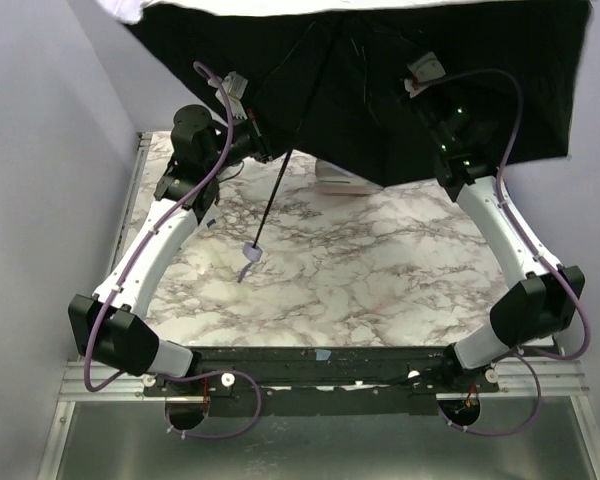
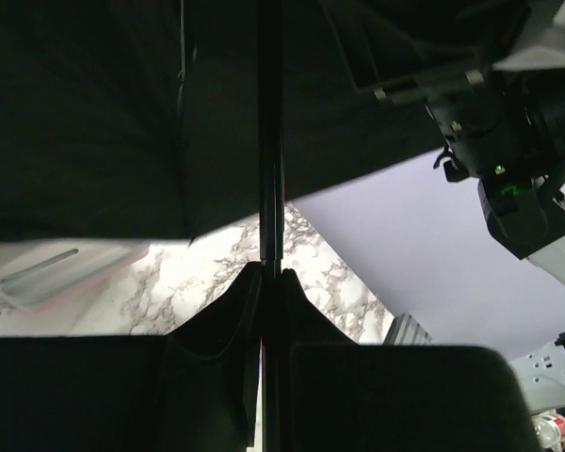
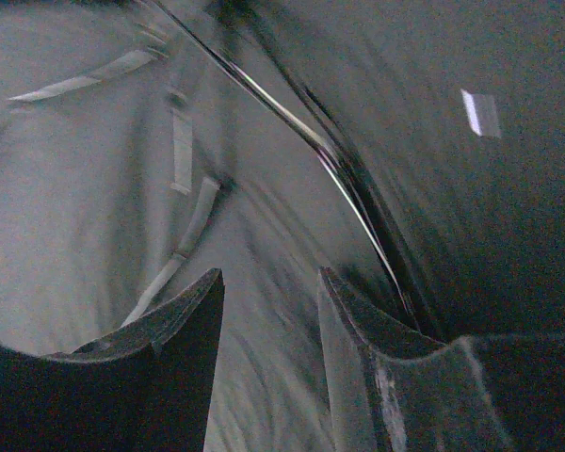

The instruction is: Open the umbrella

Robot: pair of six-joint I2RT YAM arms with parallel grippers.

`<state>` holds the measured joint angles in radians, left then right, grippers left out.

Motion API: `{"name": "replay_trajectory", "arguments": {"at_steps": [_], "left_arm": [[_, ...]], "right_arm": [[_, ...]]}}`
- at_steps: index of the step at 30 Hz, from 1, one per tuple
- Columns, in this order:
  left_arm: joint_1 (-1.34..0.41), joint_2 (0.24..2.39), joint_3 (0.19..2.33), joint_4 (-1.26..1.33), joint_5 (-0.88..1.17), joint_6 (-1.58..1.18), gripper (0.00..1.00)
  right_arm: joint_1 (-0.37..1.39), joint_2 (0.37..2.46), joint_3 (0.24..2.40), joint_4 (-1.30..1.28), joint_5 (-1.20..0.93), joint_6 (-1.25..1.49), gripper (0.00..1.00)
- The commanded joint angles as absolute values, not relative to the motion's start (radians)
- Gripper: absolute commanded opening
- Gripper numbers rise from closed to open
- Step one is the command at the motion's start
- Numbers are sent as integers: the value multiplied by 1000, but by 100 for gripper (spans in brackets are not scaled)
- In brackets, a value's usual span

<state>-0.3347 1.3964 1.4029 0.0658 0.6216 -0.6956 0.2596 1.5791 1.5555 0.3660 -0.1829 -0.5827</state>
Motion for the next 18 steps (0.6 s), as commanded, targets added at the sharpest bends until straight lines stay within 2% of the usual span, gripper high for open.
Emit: {"name": "replay_trajectory", "arguments": {"at_steps": [1, 6, 11, 15, 18], "left_arm": [[-337, 1433, 1494, 183, 648, -682, 0], [-352, 1463, 1517, 198, 641, -703, 0], [-393, 1468, 1495, 213, 649, -704, 0], [-409, 1457, 1468, 227, 648, -705, 0], [-413, 1440, 1435, 240, 643, -703, 0]], "right_arm": [[276, 1467, 1490, 308, -514, -436, 48], [378, 1439, 1494, 334, -504, -342, 47], [543, 1499, 1538, 442, -290, -501, 40], [578, 1579, 1604, 589, -116, -552, 37], [578, 1625, 1654, 681, -77, -591, 34]]}}
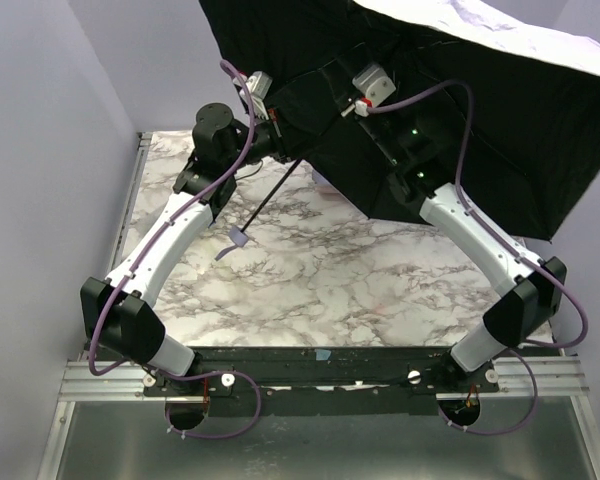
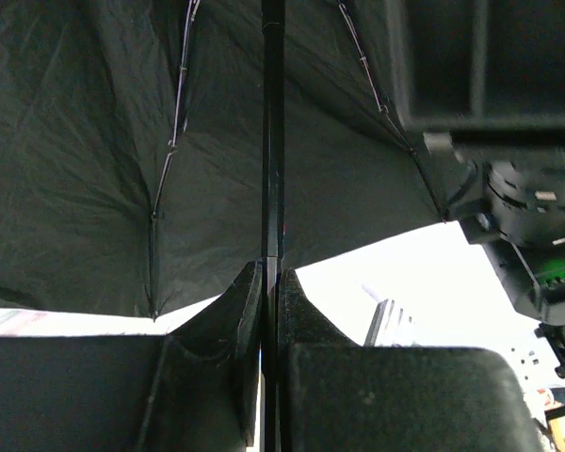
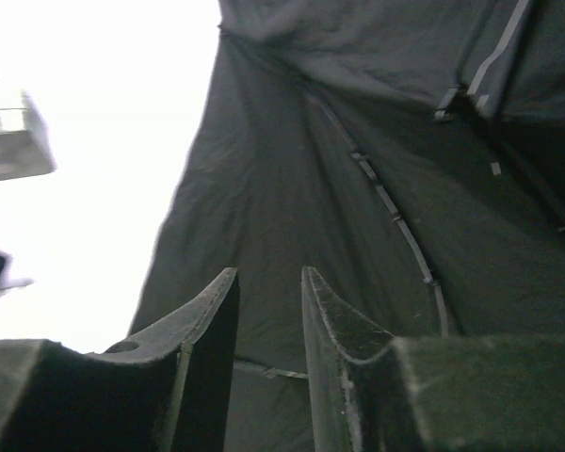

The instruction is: Open the umbrella

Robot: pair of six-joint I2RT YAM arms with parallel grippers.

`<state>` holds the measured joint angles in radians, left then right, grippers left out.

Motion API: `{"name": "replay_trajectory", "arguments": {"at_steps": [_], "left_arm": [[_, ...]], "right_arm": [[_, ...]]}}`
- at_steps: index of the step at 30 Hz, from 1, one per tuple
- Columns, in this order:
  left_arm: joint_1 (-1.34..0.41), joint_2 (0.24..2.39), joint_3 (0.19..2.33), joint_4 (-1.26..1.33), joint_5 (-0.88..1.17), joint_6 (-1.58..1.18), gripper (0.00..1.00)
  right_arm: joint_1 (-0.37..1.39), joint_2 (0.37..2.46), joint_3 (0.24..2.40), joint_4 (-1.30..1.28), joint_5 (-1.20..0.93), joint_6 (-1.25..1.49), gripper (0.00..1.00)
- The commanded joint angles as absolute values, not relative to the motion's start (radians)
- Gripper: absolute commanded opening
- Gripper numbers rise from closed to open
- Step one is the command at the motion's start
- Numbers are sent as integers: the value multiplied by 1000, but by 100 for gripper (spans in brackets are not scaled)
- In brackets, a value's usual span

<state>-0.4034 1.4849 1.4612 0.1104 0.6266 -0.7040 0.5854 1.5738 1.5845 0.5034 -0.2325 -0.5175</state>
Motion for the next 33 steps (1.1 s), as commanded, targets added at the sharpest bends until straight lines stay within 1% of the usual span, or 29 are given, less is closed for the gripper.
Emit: {"name": "replay_trajectory", "arguments": {"at_steps": [1, 4, 7, 11, 14, 17, 22, 26, 28, 31, 33], "left_arm": [[-413, 1435, 1424, 247, 643, -703, 0], [-415, 1424, 1377, 279, 643, -707, 0], [-414, 1414, 1330, 322, 642, -719, 0], [-413, 1420, 1255, 406, 641, -779, 0], [-413, 1429, 1223, 484, 641, -815, 0], [-413, 1445, 1239, 517, 641, -832, 0], [-408, 1471, 1304, 567, 653, -828, 0], [-404, 1506, 1374, 645, 678, -860, 0], [-403, 1532, 1421, 676, 692, -879, 0], [-403, 1576, 1495, 720, 714, -905, 0], [-402, 1604, 1541, 741, 723, -927, 0]], "right_arm": [[578, 1641, 1673, 719, -77, -603, 34], [578, 1713, 1790, 753, -61, -627, 29], [578, 1795, 1959, 789, -40, -658, 27], [577, 1918, 2246, 729, -45, -712, 24], [577, 1974, 2340, 711, -92, -771, 24], [577, 1943, 2281, 680, -140, -762, 23], [583, 1771, 1965, 674, -284, -689, 23], [615, 1643, 1740, 638, -402, -690, 30], [627, 1596, 1674, 585, -438, -688, 33], [634, 1538, 1618, 516, -445, -650, 37], [633, 1506, 1586, 482, -395, -593, 38]]}}
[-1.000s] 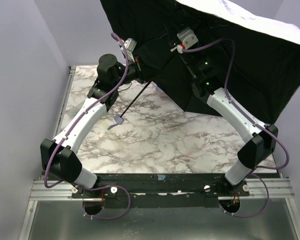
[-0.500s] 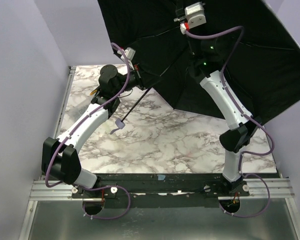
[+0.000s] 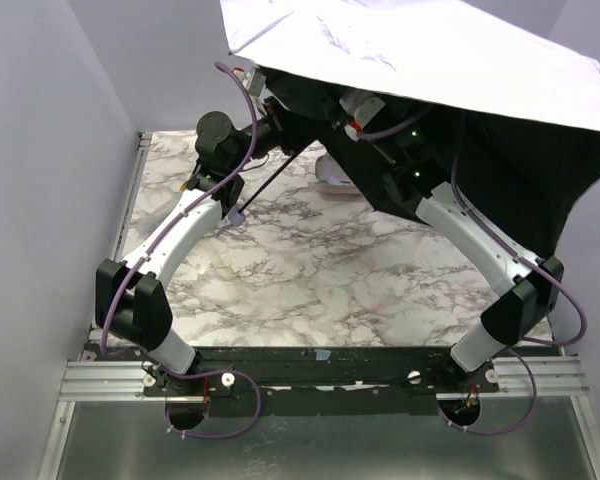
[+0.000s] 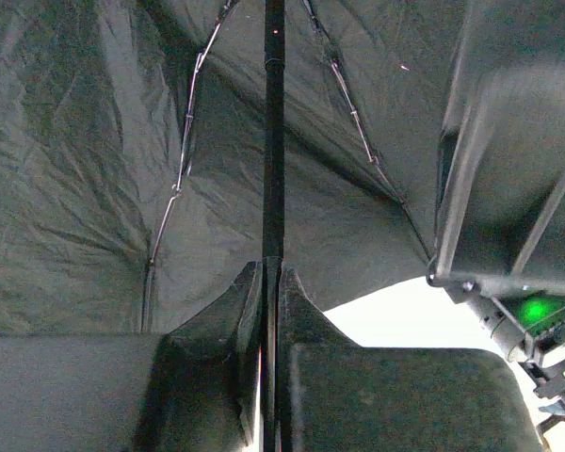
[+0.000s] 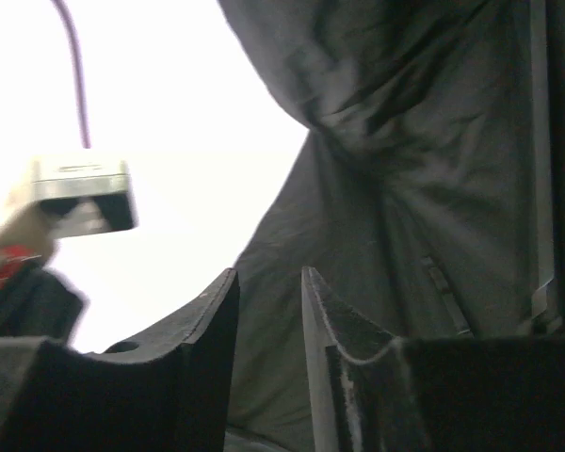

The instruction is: Open the umbrella

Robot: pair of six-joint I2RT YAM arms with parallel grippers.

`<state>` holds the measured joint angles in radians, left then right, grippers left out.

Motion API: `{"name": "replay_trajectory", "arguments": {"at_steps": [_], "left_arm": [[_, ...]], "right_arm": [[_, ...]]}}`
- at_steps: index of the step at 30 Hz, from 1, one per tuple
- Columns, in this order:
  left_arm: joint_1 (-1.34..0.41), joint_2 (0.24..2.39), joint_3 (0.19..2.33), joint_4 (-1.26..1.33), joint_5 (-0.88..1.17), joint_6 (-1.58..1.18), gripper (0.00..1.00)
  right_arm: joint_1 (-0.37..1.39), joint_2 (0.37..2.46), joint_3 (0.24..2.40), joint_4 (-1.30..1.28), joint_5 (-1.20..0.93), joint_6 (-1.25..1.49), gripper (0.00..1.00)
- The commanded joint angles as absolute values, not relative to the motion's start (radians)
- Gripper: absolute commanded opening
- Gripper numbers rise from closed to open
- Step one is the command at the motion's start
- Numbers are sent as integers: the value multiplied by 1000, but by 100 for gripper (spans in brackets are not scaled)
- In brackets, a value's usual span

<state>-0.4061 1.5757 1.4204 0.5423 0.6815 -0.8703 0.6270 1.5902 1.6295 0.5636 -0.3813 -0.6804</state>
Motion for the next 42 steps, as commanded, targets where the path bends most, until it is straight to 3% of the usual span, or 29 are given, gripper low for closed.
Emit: {"name": "replay_trajectory", "arguments": {"at_steps": [1, 5, 12, 19, 26, 29, 33, 35, 36, 40, 42], "left_arm": [[-402, 1618, 1558, 753, 721, -939, 0], [-402, 1639, 1584, 793, 710, -975, 0], [-402, 1648, 1592, 819, 712, -1013, 0], [-405, 1621, 1556, 817, 707, -1014, 0], [-416, 1597, 1515, 817, 713, -1011, 0], [-423, 1593, 1495, 819, 721, -1018, 0], [-434, 1594, 1476, 799, 726, -1019, 0], [-436, 1592, 1471, 763, 727, -1017, 0], [-433, 1591, 1466, 747, 730, -1017, 3], [-411, 1561, 1431, 677, 743, -996, 52], [-394, 1534, 1403, 637, 743, -965, 66]], "right_arm": [[633, 1494, 1575, 454, -348, -543, 39], [634, 1430, 1532, 346, -164, -255, 44], [633, 1361, 1454, 413, 38, 169, 54], [633, 1405, 1519, 380, 267, 343, 57], [633, 1486, 1592, 361, 342, 424, 53], [633, 1499, 1597, 412, 339, 420, 40], [634, 1504, 1604, 429, 360, 396, 5], [634, 1496, 1606, 406, 396, 399, 1], [633, 1493, 1606, 392, 415, 391, 1], [633, 1459, 1577, 346, 507, 342, 1], [632, 1439, 1553, 329, 544, 322, 1]]}}
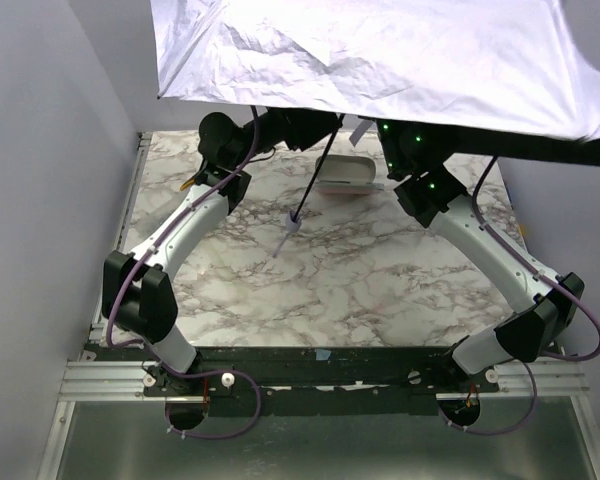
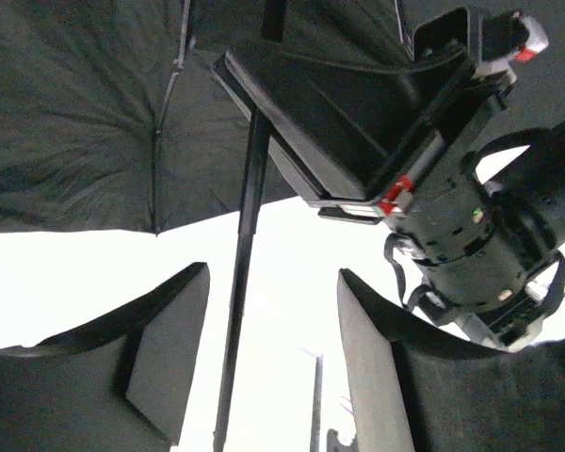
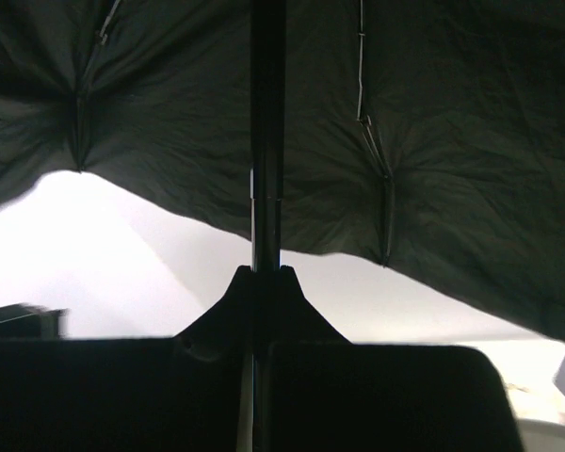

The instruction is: Open the umbrella

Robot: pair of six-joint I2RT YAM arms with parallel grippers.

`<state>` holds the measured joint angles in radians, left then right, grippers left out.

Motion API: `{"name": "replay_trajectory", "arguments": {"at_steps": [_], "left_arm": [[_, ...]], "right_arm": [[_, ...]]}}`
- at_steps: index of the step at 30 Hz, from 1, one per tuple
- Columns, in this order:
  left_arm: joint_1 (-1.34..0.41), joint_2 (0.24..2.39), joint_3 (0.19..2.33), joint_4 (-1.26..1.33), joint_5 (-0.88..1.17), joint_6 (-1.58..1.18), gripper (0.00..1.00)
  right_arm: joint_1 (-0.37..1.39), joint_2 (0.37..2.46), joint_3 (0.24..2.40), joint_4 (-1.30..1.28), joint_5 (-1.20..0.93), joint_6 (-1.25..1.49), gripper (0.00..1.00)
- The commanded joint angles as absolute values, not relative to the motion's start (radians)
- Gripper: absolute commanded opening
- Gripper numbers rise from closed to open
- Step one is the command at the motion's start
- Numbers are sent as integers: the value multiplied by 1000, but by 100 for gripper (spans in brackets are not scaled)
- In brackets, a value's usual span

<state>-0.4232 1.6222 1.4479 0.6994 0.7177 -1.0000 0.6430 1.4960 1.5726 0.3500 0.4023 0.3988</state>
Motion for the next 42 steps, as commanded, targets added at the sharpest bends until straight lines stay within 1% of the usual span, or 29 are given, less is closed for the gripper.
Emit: {"name": "replay_trajectory", "arguments": {"at_steps": [1, 3, 4, 6, 7, 11, 16, 22, 25, 28, 31, 33, 35, 40, 41, 42], "left_arm": [[-387, 1519, 1383, 619, 745, -947, 70], [-370, 1489, 1344, 580, 760, -907, 75], [-359, 1473, 1325, 555, 766, -884, 87], [-337, 1432, 1277, 501, 775, -828, 93], [-324, 1416, 1250, 474, 774, -797, 94], [-271, 1349, 1162, 394, 779, -701, 95], [-205, 1275, 1100, 284, 759, -582, 96], [-119, 1197, 1043, 174, 724, -507, 98], [-72, 1159, 1010, 119, 716, -470, 98], [-31, 1101, 967, 84, 751, -393, 99], [-9, 1039, 946, 6, 877, -217, 98], [-9, 996, 941, -116, 911, -58, 99], [-9, 945, 922, -190, 887, 41, 98], [42, 872, 878, -252, 830, 82, 99], [48, 863, 876, -256, 816, 80, 99], [52, 857, 874, -260, 802, 76, 99]], "right_arm": [[631, 1430, 1540, 326, 557, 301, 1], [626, 1413, 1512, 327, 582, 272, 1], [617, 1404, 1495, 331, 590, 263, 1], [588, 1390, 1454, 338, 591, 257, 1], [573, 1383, 1429, 344, 587, 244, 1], [543, 1345, 1264, 496, 557, 68, 1], [534, 1320, 1114, 582, 574, -134, 1], [520, 1319, 1032, 585, 625, -259, 1], [509, 1331, 1014, 566, 633, -258, 1], [509, 1333, 1006, 529, 631, -225, 1], [509, 1311, 962, 490, 574, -167, 1], [509, 1295, 923, 458, 526, -121, 1], [509, 1281, 873, 456, 489, -105, 1], [509, 1266, 770, 493, 443, -76, 1], [509, 1262, 762, 480, 430, -65, 1], [509, 1257, 759, 460, 417, -55, 5]]}}
